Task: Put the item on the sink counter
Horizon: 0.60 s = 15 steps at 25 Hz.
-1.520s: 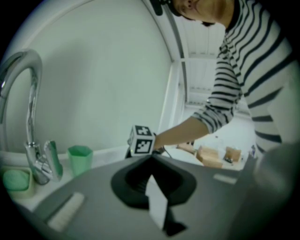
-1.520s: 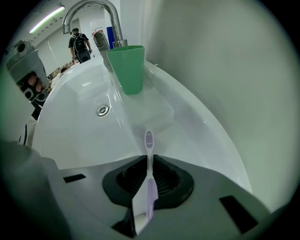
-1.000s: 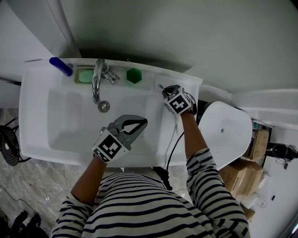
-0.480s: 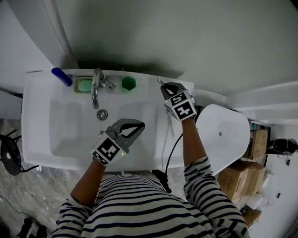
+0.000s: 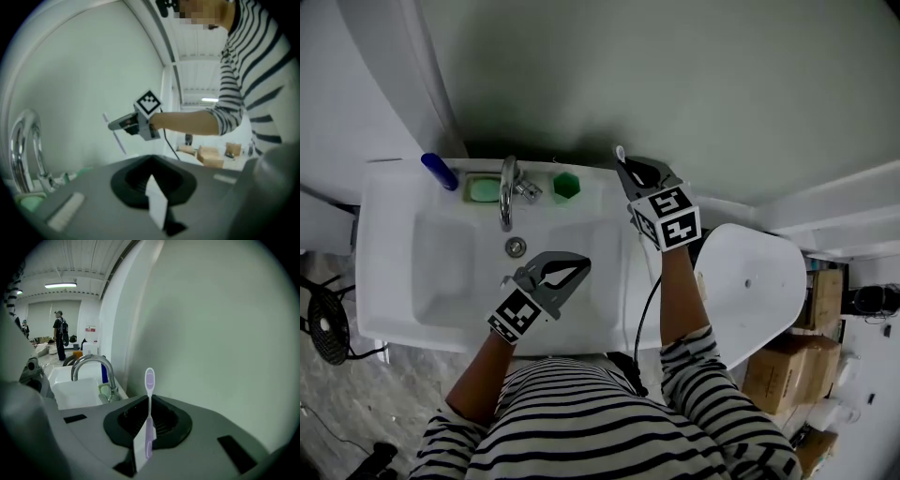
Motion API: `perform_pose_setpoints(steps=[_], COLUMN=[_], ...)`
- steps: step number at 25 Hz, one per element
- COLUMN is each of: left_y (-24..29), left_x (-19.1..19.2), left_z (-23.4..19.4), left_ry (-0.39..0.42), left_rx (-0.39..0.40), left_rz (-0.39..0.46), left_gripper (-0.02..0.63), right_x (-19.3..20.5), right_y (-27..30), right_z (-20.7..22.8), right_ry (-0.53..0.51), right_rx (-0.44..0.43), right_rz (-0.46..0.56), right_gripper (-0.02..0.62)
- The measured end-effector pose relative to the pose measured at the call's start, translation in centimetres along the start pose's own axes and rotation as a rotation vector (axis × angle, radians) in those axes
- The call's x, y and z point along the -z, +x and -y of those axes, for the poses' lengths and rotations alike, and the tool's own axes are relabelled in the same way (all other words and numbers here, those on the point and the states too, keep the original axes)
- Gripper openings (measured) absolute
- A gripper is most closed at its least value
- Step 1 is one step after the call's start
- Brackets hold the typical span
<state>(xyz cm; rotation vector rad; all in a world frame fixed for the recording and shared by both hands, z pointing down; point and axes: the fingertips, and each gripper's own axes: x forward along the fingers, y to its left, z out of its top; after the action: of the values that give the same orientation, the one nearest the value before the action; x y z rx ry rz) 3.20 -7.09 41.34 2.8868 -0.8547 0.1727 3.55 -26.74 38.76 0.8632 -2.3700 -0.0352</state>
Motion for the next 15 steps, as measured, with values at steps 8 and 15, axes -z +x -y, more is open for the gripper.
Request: perform_pose_setpoints(steps=[8, 15], left_y=[-2.7, -5.4], left_x=[0.3, 1.2], left_z=[-0.8, -1.7], left_ry=[-0.001, -0.018], left_rx=[-0.037, -0.077], left_rz=[-0.001, -0.006], left_gripper=[0.004, 0.005], right_x=[-5.0, -4.5], right_y=[1.5, 4.7], right_z=[-1.7, -3.8], right_ry=[0.17, 0.297], right_rx=[-0.032, -0.052], right_rz=[0.236, 0.298], right_gripper=[0.021, 0.021])
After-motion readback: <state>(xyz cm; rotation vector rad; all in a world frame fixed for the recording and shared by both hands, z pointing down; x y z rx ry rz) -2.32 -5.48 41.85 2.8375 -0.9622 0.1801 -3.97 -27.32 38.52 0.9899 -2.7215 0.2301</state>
